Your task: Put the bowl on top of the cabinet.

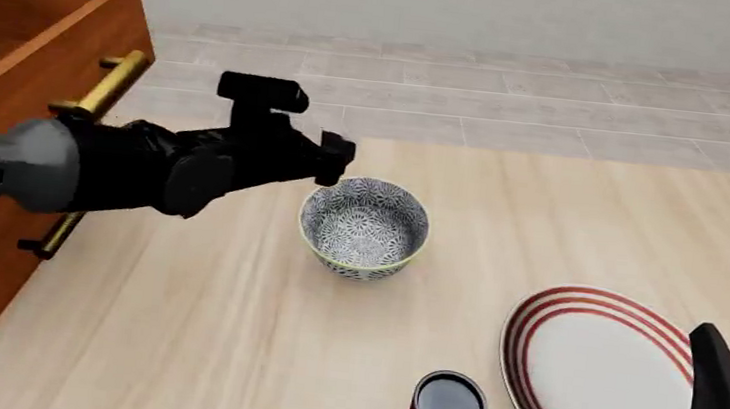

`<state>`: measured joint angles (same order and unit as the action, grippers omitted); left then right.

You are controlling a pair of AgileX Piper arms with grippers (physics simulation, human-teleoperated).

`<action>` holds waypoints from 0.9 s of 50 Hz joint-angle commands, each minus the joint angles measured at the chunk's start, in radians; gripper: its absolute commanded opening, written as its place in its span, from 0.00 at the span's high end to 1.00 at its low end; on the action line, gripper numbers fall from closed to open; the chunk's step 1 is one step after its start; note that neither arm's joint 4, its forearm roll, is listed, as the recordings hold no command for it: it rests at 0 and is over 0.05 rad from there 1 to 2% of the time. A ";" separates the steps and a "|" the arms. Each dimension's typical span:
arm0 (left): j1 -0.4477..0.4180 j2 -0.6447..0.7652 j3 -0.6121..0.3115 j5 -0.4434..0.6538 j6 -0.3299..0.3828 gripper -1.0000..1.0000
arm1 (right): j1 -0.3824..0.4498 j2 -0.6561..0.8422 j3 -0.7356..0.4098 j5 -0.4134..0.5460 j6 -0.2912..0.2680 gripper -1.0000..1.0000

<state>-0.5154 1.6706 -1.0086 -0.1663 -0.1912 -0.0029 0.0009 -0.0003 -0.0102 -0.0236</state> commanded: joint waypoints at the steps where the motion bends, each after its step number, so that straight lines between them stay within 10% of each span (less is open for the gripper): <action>1: 0.030 0.111 -0.060 0.024 -0.048 0.00 | -0.001 0.000 0.000 -0.001 0.002 0.00; 45: 0.083 0.202 -0.054 0.032 -0.157 0.00 | 0.001 0.000 0.000 -0.004 0.002 0.00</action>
<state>-0.4317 1.8603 -1.0723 -0.1272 -0.3348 -0.0033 0.0011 -0.0004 -0.0134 -0.0189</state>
